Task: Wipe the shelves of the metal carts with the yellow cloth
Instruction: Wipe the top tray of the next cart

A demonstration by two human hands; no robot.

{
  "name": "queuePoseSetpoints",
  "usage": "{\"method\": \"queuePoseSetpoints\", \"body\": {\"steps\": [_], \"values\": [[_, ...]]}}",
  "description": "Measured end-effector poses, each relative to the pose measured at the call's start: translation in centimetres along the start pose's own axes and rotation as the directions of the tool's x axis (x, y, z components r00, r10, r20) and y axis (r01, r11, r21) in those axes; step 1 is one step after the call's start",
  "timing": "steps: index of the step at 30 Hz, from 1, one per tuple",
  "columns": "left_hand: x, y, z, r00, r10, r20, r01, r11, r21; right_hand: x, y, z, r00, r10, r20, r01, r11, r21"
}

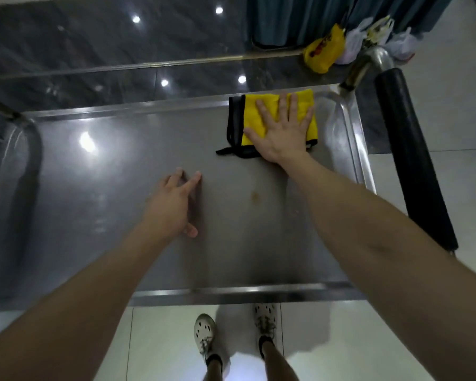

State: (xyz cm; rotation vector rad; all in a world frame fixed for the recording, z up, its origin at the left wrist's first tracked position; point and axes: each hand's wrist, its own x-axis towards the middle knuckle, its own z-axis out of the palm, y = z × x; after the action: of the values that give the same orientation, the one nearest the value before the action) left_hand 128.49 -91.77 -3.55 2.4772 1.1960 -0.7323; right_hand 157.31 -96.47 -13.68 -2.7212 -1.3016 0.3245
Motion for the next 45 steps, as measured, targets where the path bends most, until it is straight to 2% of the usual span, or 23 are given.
{"method": "queuePoseSetpoints", "body": {"steps": [4,10,14,16,21,26,35,38,41,45], "values": [[-0.4,0.1,-0.3,1.0,0.003,-0.003,-0.003,1.0,-0.004,-6.7,-2.1,1.5,0.999,-0.04,-0.02,0.04,0.999,-0.016],[-1.0,0.3,-0.3,1.0,0.023,-0.019,-0.023,1.0,-0.018,-20.7,-4.0,5.6,0.973,-0.152,-0.175,0.157,0.987,0.016],[-1.2,0.0,-0.4,0.999,0.041,-0.008,-0.041,0.998,-0.037,-25.2,-2.1,5.5,0.969,-0.191,-0.155,0.19,0.982,-0.017],[-1.3,-0.1,-0.6,0.999,0.043,0.002,-0.043,0.998,-0.037,-26.9,0.2,4.9,0.979,-0.15,-0.137,0.146,0.989,-0.036],[-1.4,0.1,-1.0,0.998,0.063,0.024,-0.063,0.998,0.007,-30.2,8.4,3.2,0.996,0.06,-0.069,-0.067,0.993,-0.1],[-1.3,0.1,-1.0,0.996,0.089,0.007,-0.09,0.995,0.034,-25.6,10.1,1.9,0.99,0.124,-0.06,-0.129,0.989,-0.079],[-0.2,-0.1,-0.5,0.999,0.036,-0.014,-0.036,0.999,0.019,-2.5,7.8,-2.4,0.989,0.149,0.019,-0.149,0.989,-0.023],[0.1,0.1,-0.5,0.999,0.035,-0.02,-0.034,0.999,0.035,2.3,6.8,-3.0,0.992,0.128,0.011,-0.128,0.991,-0.029],[0.3,-0.1,-0.6,0.999,0.024,-0.026,-0.023,0.999,0.042,3.5,5.9,-2.6,0.993,0.121,0.005,-0.121,0.992,-0.037],[-0.1,-0.2,-0.9,0.999,0.025,-0.027,-0.025,1.0,0.019,-0.8,5.2,-1.3,0.998,0.067,0.015,-0.066,0.998,-0.013]]}}
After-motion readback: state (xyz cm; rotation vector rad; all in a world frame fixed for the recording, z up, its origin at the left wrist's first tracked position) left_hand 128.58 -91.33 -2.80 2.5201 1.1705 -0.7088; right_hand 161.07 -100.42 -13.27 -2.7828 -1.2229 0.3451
